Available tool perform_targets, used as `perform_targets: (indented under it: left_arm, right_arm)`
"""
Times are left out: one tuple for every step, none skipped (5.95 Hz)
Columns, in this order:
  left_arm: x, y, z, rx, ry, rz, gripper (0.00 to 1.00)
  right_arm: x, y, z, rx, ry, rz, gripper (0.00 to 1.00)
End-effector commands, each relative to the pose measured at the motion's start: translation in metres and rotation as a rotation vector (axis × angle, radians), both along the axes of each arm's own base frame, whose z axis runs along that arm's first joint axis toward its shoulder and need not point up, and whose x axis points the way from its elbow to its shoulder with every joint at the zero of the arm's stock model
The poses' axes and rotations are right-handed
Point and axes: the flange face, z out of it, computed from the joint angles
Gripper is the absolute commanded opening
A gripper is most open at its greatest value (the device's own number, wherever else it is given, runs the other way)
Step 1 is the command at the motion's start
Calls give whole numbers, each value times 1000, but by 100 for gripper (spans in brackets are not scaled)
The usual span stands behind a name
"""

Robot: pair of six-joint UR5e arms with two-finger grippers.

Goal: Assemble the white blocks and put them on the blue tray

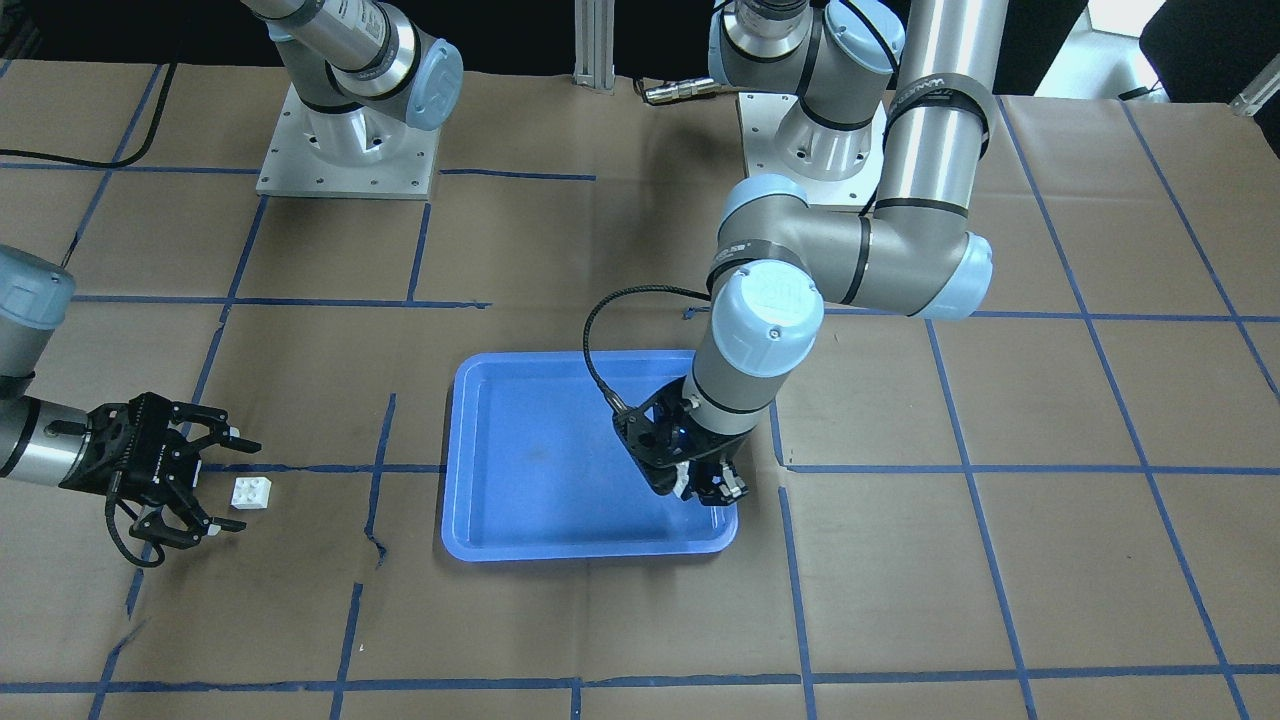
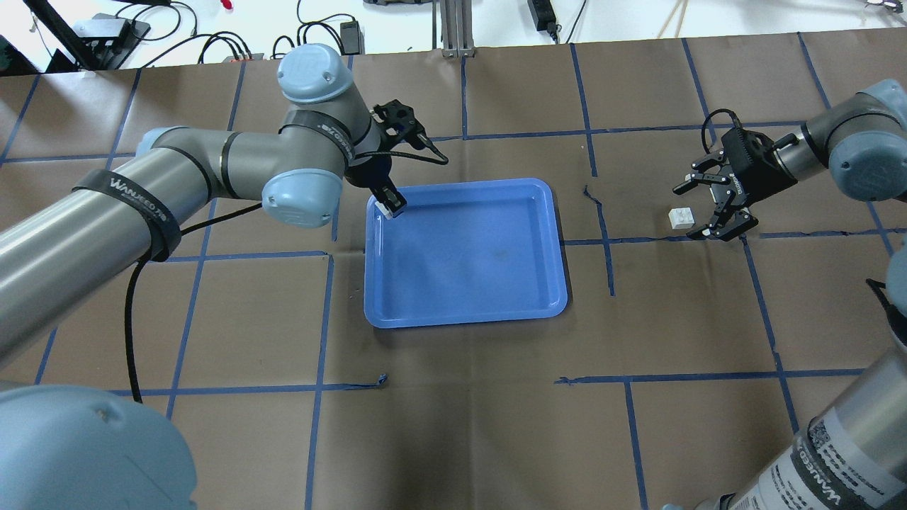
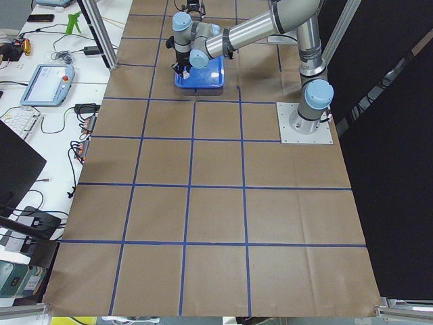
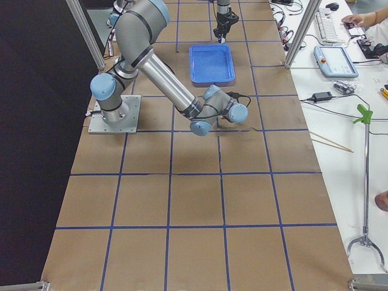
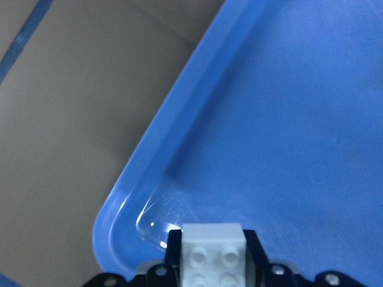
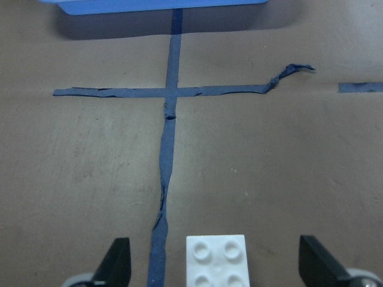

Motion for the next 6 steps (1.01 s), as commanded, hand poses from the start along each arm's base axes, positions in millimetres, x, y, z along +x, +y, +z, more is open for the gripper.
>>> perform_targets:
  left_arm:
    - [-62, 37, -13, 2, -11, -313, 2]
    - [-73, 62, -24, 17, -87, -360, 2]
    - [-71, 64, -45, 8, -103, -355, 2]
    - [-71, 71, -53, 9, -105, -355, 2]
    - [-71, 70, -53, -12, -102, -348, 2]
    - [-74, 63, -42, -44, -95, -329, 2]
  right_arm:
    - [-1, 0, -1, 1, 1, -1, 72]
    - [-2, 0, -1, -1, 1, -2, 59]
    - [-3, 1, -2, 1, 1, -4, 57]
    - [-3, -1, -1, -3, 3, -4, 57]
    - [-4, 0, -1, -3, 3, -5, 55]
    - [-4, 0, -1, -3, 4, -5, 56]
